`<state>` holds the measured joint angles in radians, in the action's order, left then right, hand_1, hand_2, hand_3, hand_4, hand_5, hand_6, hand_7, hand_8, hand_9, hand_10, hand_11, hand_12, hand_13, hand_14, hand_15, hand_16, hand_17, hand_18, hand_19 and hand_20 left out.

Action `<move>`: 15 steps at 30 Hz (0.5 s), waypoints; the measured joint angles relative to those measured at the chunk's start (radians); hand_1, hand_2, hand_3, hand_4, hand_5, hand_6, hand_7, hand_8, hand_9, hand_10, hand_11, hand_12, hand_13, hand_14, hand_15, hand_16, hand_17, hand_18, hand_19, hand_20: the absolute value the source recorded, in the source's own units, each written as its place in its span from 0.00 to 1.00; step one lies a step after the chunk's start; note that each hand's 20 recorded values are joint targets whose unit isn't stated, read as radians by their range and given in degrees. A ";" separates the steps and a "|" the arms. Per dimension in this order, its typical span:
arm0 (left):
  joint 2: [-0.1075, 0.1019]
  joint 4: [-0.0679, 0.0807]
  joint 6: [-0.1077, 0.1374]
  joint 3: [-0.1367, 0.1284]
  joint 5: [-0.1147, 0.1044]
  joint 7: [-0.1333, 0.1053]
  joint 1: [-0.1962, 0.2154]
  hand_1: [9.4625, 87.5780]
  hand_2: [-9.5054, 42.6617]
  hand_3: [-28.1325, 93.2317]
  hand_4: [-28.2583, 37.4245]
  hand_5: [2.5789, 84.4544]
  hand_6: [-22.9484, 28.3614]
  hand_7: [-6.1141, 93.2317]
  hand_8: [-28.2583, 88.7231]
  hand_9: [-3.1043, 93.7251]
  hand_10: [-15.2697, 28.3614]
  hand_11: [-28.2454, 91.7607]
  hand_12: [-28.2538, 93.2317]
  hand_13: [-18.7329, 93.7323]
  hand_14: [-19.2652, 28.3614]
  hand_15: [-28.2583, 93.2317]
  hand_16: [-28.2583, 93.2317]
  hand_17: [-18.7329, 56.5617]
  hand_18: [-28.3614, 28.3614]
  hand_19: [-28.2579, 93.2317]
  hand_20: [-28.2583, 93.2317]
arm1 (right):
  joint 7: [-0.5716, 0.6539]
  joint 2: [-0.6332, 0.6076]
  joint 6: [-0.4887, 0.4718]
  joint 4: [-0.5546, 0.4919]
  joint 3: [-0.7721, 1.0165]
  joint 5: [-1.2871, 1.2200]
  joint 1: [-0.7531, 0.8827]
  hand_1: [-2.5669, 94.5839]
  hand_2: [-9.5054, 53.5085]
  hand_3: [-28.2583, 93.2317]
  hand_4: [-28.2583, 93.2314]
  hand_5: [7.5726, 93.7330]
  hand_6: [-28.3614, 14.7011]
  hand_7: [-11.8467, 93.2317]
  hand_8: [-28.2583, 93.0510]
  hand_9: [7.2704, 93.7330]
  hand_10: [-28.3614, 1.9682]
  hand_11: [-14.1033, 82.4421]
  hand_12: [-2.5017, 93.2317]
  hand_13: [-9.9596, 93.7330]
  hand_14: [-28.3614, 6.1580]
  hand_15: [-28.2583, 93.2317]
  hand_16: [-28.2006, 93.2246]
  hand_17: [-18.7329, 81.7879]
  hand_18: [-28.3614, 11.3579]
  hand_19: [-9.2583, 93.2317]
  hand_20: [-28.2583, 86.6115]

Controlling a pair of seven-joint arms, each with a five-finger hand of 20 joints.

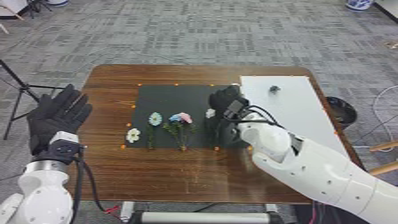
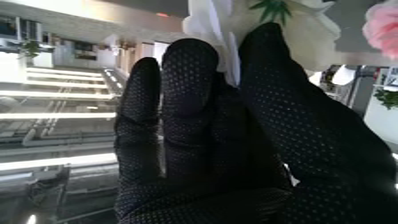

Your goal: Arrange flowers

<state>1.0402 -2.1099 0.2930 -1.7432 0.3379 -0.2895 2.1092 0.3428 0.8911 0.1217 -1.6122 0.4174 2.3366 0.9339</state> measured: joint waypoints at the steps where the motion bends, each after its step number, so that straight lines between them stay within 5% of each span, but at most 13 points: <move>1: 0.000 0.000 0.000 0.000 0.000 0.000 0.000 0.21 0.54 0.83 0.00 0.52 0.64 0.17 0.17 0.38 0.69 0.41 0.30 0.39 0.72 0.46 0.18 0.16 0.77 0.55 0.31 | 0.001 0.000 -0.002 0.000 0.000 0.000 0.002 0.65 0.00 0.81 0.00 0.70 0.72 0.40 0.20 0.83 0.74 0.24 0.43 0.75 0.78 0.67 0.63 0.48 0.24 0.76 0.61; 8: 0.000 0.000 0.000 0.001 0.000 -0.003 0.000 0.22 0.54 0.83 0.00 0.52 0.64 0.17 0.17 0.38 0.70 0.41 0.30 0.39 0.72 0.46 0.18 0.16 0.77 0.55 0.31 | 0.011 0.000 -0.003 -0.010 0.000 0.000 0.013 0.64 0.00 0.80 0.00 0.68 0.73 0.35 0.16 0.80 0.74 0.23 0.40 0.74 0.78 0.69 0.62 0.47 0.23 0.76 0.60; 15: 0.001 0.000 -0.005 0.000 0.000 -0.004 0.003 0.22 0.52 0.83 0.00 0.50 0.64 0.17 0.17 0.36 0.69 0.41 0.30 0.38 0.72 0.45 0.18 0.16 0.77 0.55 0.31 | 0.021 -0.008 -0.012 -0.047 0.006 0.001 0.023 0.61 0.00 0.82 0.00 0.66 0.72 0.34 0.11 0.71 0.65 0.33 0.27 0.73 0.75 0.70 0.62 0.47 0.23 0.75 0.59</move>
<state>1.0411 -2.1097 0.2876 -1.7434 0.3382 -0.2934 2.1118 0.3640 0.8829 0.1096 -1.6590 0.4236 2.3372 0.9573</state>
